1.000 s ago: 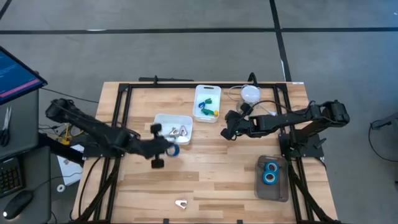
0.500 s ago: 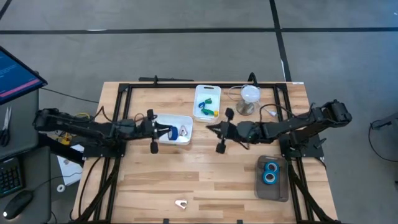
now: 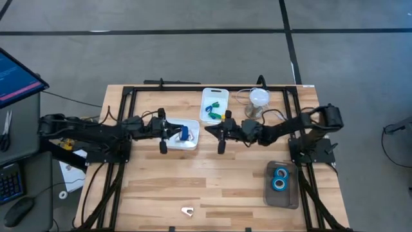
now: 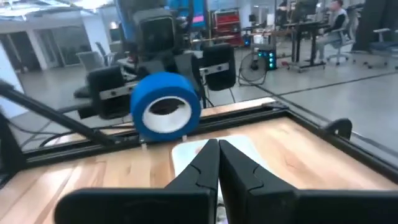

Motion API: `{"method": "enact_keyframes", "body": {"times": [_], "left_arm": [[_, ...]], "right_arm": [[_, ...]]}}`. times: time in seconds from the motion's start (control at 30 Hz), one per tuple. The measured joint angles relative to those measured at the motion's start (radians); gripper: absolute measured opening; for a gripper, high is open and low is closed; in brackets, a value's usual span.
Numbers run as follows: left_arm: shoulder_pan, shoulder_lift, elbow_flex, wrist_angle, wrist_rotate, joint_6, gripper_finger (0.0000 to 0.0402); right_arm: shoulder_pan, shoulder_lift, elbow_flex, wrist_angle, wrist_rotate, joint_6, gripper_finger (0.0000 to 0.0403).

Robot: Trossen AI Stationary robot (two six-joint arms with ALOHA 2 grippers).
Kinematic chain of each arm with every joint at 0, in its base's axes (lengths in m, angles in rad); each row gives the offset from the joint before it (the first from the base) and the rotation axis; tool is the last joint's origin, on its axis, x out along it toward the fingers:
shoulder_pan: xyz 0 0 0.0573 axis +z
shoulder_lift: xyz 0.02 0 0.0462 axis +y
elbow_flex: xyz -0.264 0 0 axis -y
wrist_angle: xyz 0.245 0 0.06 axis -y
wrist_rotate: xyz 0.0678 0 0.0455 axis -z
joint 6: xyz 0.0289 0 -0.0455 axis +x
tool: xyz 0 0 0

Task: Pick and place Stapler, Stapler remover, tape
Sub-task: Put the dark blue tape into the black transparent bin

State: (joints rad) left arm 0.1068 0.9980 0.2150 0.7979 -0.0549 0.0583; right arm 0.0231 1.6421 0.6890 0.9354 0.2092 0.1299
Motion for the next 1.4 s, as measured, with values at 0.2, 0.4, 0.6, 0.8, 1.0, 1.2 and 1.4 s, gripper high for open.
{"method": "enact_keyframes", "body": {"times": [0.2,0.4,0.6,0.8,1.0,1.2,1.4], "left_arm": [[0.007,0.071,0.000,0.060,0.001,-0.022,0.0010],[0.007,0.096,0.000,0.103,0.002,-0.018,0.0009],[0.007,0.096,0.000,0.109,0.002,-0.017,0.0009],[0.007,0.096,0.000,0.110,0.000,-0.011,0.0009],[0.007,0.096,0.000,0.112,0.000,-0.011,0.0009],[0.007,0.096,0.000,0.115,-0.007,-0.010,0.0009],[0.007,0.095,0.000,0.120,-0.007,-0.011,0.0009]], "right_arm": [[-0.038,0.117,0.055,0.066,-0.149,0.018,0.0001],[-0.044,0.192,0.155,0.094,-0.251,0.012,0.0007],[-0.041,0.245,0.211,0.084,-0.369,0.005,0.0076],[-0.038,0.262,0.228,0.038,-0.368,0.003,0.0173],[-0.029,0.262,0.253,0.039,-0.369,-0.009,0.0224],[-0.030,0.261,0.283,0.025,-0.369,-0.009,0.0219],[-0.033,0.261,0.320,-0.027,-0.366,-0.009,0.0180]]}}
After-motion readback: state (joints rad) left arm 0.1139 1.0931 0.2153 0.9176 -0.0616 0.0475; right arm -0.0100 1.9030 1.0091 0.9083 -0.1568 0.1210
